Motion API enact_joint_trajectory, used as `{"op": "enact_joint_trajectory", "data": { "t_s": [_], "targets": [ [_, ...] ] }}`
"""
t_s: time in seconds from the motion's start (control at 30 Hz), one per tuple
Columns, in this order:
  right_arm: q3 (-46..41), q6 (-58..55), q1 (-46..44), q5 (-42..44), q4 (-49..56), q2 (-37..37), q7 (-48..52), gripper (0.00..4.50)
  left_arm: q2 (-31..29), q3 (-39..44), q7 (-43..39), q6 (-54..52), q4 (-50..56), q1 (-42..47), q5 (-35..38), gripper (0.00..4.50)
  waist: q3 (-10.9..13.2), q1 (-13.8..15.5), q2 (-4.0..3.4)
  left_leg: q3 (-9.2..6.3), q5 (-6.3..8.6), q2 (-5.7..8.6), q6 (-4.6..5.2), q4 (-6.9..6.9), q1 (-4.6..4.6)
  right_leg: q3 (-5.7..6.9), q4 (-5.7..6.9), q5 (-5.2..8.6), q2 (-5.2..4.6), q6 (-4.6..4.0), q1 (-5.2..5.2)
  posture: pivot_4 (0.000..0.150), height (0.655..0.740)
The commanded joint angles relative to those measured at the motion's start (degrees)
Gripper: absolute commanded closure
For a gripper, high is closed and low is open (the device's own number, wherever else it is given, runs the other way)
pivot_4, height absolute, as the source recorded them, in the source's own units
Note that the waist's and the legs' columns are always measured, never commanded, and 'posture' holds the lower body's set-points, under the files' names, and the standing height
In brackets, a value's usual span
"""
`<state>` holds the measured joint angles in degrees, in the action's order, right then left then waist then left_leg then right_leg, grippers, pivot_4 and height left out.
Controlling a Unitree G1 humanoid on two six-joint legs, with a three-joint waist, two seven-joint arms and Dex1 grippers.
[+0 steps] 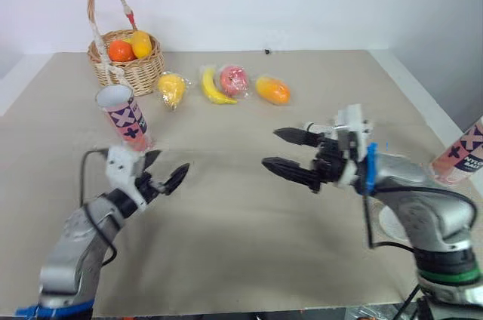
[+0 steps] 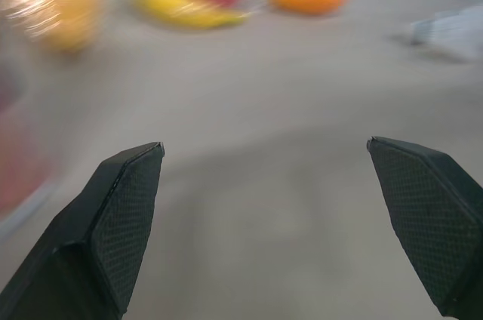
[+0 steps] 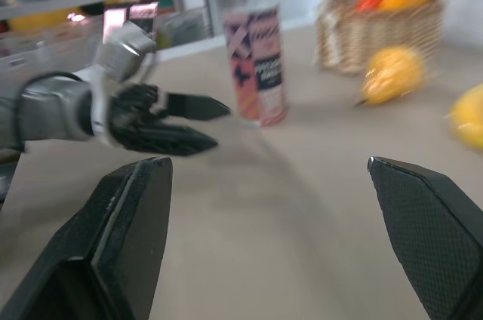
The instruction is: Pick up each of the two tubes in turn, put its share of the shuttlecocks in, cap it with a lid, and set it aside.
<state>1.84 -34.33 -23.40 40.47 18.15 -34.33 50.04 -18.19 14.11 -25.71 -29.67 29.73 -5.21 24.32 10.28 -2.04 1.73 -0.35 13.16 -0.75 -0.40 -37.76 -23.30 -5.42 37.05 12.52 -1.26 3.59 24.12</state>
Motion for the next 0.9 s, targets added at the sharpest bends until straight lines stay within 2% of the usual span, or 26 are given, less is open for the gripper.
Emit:
{"op": "enact_joint_trajectory", "data": {
  "t_s": [0.03,0.13,0.23,0.5,0.7,0.9],
  "targets": [
    [1.42,3.35,-3.03,-2.66,-2.86,1.74,1.91,0.07,2.99,4.43,5.03,5.73,4.21,-3.84,-1.54,0.0,-0.01,0.05,0.03,0.03,0.0,0.0,0.0,-0.01,0.01,-0.02,-0.01,-0.01,-0.02,0.02,0.01,0.15,0.7298],
    [2.6,4.75,-4.6,-4.3,-5.29,3.75,2.58,0.07,5.59,6.86,8.69,8.7,3.47,-5.67,-2.26,0.0,-0.03,-0.08,0.09,0.18,0.01,0.02,-0.01,-0.09,0.03,-0.07,-0.07,-0.07,-0.12,0.06,0.0,0.15,0.7298],
    [3.36,5.56,-5.07,-5.65,-6.21,5.35,2.81,0.07,5.35,7.67,9.09,9.98,0.08,-5.22,-2.3,0.0,-0.03,-0.03,0.1,0.13,0.0,-0.01,0.0,-0.15,0.03,0.03,-0.06,-0.1,-0.04,-0.09,-0.01,0.15,0.7298],
    [3.21,6.29,-2.33,-7.23,-3.66,7.14,0.89,0.07,0.4,6.78,7.16,13.19,-13.45,3.97,-3.41,0.0,-0.04,-0.18,0.12,0.02,-0.01,-0.19,0.0,-0.24,0.06,0.27,-0.03,-0.24,0.26,-0.37,-0.03,0.15,0.7298],
    [1.87,6.07,-0.05,-7.23,-0.82,6.8,-1.4,0.07,-0.81,3.49,7.1,12.38,-21.84,13.64,-5.08,0.0,-0.05,-0.09,0.15,-0.06,-0.01,-0.23,-0.01,-0.24,-0.02,0.45,-0.03,-0.28,0.26,-0.43,0.01,0.15,0.7298],
    [0.98,5.46,1.6,-7.03,1.53,6.42,-2.98,0.07,-1.67,2.38,7.83,12.81,-27.69,19.45,-6.15,0.0,-0.05,-0.4,0.15,-0.04,0.0,-0.27,-0.01,-0.22,-0.01,0.49,-0.03,-0.31,0.26,-0.48,0.03,0.15,0.7298]
  ]
}}
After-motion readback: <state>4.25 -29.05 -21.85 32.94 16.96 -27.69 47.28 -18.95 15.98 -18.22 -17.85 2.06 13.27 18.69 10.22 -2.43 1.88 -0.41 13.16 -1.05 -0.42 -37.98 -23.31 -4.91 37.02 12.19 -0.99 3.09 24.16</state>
